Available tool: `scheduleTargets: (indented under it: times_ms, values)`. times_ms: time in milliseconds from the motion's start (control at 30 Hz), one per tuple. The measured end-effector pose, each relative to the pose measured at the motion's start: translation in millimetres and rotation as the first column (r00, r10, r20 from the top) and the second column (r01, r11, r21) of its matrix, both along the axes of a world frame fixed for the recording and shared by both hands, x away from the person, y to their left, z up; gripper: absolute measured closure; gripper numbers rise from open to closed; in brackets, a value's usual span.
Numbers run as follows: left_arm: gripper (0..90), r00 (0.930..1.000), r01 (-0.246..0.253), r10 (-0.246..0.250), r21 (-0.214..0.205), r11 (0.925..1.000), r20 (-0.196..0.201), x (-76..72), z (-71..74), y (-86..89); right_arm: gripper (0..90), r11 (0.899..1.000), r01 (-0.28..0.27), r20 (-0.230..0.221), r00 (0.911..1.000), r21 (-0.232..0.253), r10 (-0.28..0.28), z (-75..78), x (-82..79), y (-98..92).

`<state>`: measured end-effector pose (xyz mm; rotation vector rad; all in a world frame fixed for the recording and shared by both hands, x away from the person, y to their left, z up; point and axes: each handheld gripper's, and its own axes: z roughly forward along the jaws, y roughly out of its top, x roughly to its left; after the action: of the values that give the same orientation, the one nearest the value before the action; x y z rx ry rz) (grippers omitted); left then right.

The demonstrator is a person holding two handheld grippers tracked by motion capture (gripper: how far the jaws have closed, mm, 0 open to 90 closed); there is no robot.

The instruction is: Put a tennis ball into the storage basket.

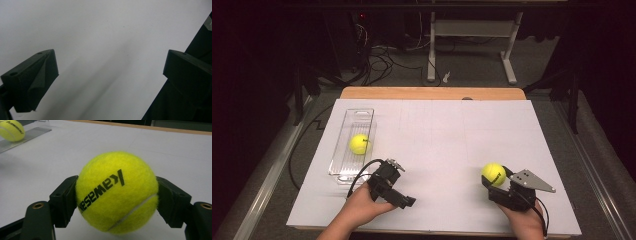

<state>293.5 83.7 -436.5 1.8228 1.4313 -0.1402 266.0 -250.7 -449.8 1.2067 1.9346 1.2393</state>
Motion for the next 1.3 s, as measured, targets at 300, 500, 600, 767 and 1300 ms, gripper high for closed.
scheduleTargets:
  times_ms: [300,500,600,767,1300]
  values:
    - [1.0,1.0,-0.002,0.002,-0.015,0.9999,0.0,-0.3,2.3,2.6,27.1,0.999,-0.042,-0.003,0.9991,-0.005,0.042,-4.9,-1.4,10.0]
    - [1.0,1.0,0.006,-0.006,-0.014,0.9999,0.0,-1.0,2.5,2.2,27.2,0.998,-0.067,0.001,0.9977,-0.007,0.067,-5.4,-1.7,18.0]
    - [1.0,1.0,0.004,-0.004,-0.017,0.9998,-0.001,-0.9,2.8,2.2,27.2,0.997,-0.083,0.001,0.9966,-0.003,0.083,-5.4,-1.7,22.9]
    - [0.9,1.0,0.008,-0.008,-0.01,0.9999,0.001,-1.1,1.6,1.6,27.2,0.993,-0.115,0.0,0.9934,0.0,0.115,-3.1,-0.1,34.1]
    - [0.9,1.0,0.008,-0.008,-0.024,0.9997,-0.002,-0.9,4.0,4.3,27.3,0.966,-0.259,0.005,0.9658,-0.023,0.259,9.9,16.2,91.6]
